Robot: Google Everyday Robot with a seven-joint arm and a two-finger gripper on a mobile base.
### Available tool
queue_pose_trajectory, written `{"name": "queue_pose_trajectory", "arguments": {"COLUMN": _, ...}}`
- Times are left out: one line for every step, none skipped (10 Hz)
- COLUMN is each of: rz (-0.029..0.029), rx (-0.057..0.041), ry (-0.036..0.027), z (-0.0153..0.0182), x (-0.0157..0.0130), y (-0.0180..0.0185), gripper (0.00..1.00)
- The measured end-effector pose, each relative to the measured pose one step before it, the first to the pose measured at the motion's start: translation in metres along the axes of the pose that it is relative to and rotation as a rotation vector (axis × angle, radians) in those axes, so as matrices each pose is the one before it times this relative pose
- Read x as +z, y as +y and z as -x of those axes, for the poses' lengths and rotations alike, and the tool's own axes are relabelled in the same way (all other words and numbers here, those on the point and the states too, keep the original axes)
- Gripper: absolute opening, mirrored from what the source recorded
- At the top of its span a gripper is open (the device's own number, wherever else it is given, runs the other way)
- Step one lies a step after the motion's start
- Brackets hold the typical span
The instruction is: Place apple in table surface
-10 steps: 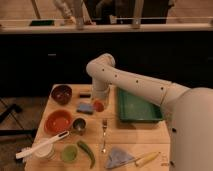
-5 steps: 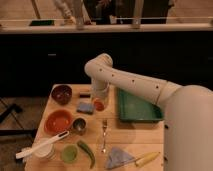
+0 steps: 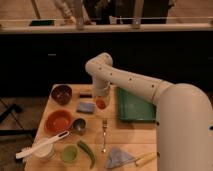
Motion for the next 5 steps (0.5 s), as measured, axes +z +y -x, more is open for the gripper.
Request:
{"name": "queue_pose_trajectory", "arguments": {"rz": 0.00219, "rx": 0.01483, "ry": 0.00254, "z": -0.00456, "x": 0.00205, "y": 0.00143, "gripper": 0.00}}
{"name": "queue_pose_trajectory", "arguments": {"rz": 0.00263, "rx": 0.01992, "ry": 0.00039, "z": -0.00560, "x": 0.00336, "y": 0.00242, "gripper": 0.00}}
{"name": "queue_pose_trajectory", "arguments": {"rz": 0.00323, "rx": 0.01720, "ry": -0.00041, "z": -0.00552, "x": 0.00333, "y": 0.00243, "gripper": 0.00}}
{"name": "queue_pose_trajectory", "arguments": {"rz": 0.00151, "rx": 0.01210, "ry": -0.00226, "z": -0.00435, "x": 0.00329, "y": 0.00007, "gripper": 0.00}}
{"name": "queue_pose_trajectory", "arguments": {"rz": 0.00219, "rx": 0.01008, "ry": -0.00513, "z": -0.00362, "x": 0.00371, "y": -0.00043, "gripper": 0.00}}
